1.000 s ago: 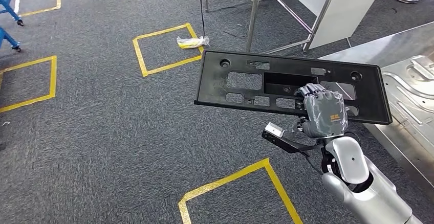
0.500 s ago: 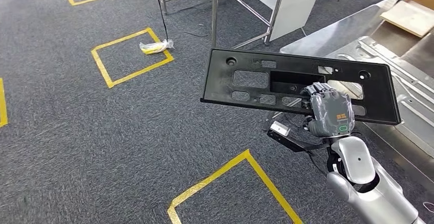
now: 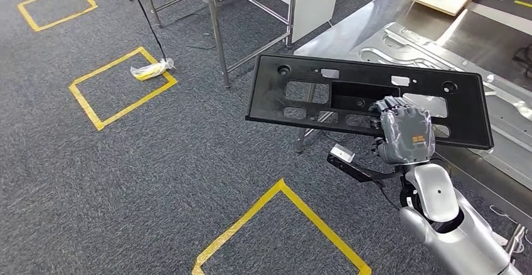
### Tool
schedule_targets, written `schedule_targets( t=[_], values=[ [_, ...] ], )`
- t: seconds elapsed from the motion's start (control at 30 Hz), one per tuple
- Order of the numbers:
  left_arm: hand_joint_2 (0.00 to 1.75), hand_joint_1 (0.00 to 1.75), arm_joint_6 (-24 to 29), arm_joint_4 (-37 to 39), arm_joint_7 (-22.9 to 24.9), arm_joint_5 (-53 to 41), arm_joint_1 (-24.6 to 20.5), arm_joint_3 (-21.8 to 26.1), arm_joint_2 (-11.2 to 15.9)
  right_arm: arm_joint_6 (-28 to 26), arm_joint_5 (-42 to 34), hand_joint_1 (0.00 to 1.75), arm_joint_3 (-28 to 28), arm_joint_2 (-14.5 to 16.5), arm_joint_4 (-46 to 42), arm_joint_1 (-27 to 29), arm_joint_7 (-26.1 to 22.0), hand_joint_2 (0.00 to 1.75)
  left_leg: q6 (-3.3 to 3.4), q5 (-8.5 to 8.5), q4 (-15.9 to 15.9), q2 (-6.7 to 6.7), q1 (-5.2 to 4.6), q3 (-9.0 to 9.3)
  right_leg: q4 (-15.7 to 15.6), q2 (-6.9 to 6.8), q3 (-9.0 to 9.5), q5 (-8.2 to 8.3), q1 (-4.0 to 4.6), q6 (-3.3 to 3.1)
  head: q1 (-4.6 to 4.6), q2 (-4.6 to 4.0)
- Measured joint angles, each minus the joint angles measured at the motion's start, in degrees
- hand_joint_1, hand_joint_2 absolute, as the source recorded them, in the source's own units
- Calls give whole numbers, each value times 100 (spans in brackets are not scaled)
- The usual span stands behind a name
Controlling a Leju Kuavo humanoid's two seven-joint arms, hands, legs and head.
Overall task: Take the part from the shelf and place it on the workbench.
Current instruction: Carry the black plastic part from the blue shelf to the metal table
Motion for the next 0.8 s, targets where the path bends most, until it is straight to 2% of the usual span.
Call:
schedule_targets(
  t=[0.03,0.07,0.1,0.17,0.2,0.23,0.3,0.33,0.37,0.43,0.47,0.5,0.53,0.57,0.6,0.67,0.7,0.73,0.8],
  values=[
    [175,0,-2,10,-2,7,-6,0,-7,22,39,175,31,44,12,-21,-7,175,13,50,100,-14,-3,-83,4,71,6,-3,13,-6,-1,0],
    [175,0,-2,18,-4,11,-13,-1,-13,40,74,175,66,86,26,-45,-11,175,38,215,-25,-31,-5,-64,8,148,14,-6,23,-9,-1,0],
    [175,0,-2,26,-4,11,-19,-2,-16,57,108,175,99,128,40,-73,-9,175,73,456,-346,-82,-9,48,11,223,21,-8,30,-11,0,0],
    [175,0,-2,54,-3,11,-13,-7,-18,87,176,175,162,221,63,-139,8,175,151,837,-1085,-320,-11,336,20,372,16,-7,33,-2,2,0],
    [175,0,-2,71,-2,11,-10,-10,-20,97,205,175,192,272,78,-166,21,175,172,912,-1318,-415,-15,433,22,438,-1,0,27,17,2,0],
    [175,0,-1,85,-3,11,-13,-14,-25,104,229,175,221,316,93,-183,33,175,183,916,-1427,-462,-21,482,17,501,-21,11,13,45,1,0],
    [175,0,-1,97,-3,11,-38,-26,-50,112,267,175,274,372,122,-195,61,175,199,922,-1509,-366,-16,523,-7,612,-45,36,-6,121,-1,0],
    [175,0,7,99,-4,11,-50,-32,-62,112,282,175,293,385,131,-189,84,175,222,945,-1559,-303,-4,549,7,572,-57,20,1,153,2,0],
    [175,0,15,101,-4,11,-54,-37,-72,110,297,175,309,394,139,-191,109,175,255,970,-1615,-234,10,579,97,449,-98,-48,13,184,11,0],
    [175,0,45,106,-5,15,-47,-45,-84,102,316,175,334,421,154,-192,174,175,302,995,-1677,-95,10,618,621,82,-343,-345,21,233,31,0],
    [175,0,62,109,-6,23,-41,-49,-90,98,322,175,349,433,163,-185,203,175,314,990,-1680,-26,3,622,991,-38,-521,-512,9,257,37,0],
    [175,0,80,111,-6,34,-36,-53,-96,93,327,175,363,445,169,-158,232,175,314,980,-1674,45,-3,623,1303,-93,-675,-619,-6,281,37,0],
    [175,0,97,114,-6,47,-33,-56,-100,90,330,175,374,450,174,-122,256,175,312,967,-1667,114,-5,626,1449,-116,-749,-625,-21,302,36,0],
    [175,0,111,116,-6,61,-33,-60,-102,86,332,175,380,451,175,-88,278,175,306,950,-1657,182,-4,632,1383,-137,-717,-527,-35,320,37,0],
    [175,0,121,117,-5,72,-33,-66,-107,81,333,175,381,450,175,-64,297,175,295,927,-1642,249,-2,643,1086,-185,-563,-339,-46,332,37,0],
    [175,0,129,120,-3,91,-32,-85,-115,64,333,175,380,449,169,-48,322,175,245,864,-1596,372,-18,668,325,-418,-177,-35,-28,309,36,0],
    [175,0,128,124,-1,96,-32,-96,-119,55,333,175,379,448,162,-43,328,175,212,835,-1577,421,-33,679,85,-496,-56,33,-7,271,36,0],
    [175,0,123,128,2,98,-35,-105,-120,48,333,175,379,448,156,-36,331,175,178,814,-1568,468,-48,690,-5,-530,-18,31,18,227,35,0],
    [175,0,111,136,4,99,-42,-132,-121,47,332,175,376,439,145,-16,336,175,118,786,-1573,561,-57,723,-1,-398,-29,36,30,145,33,0]
  ],
)
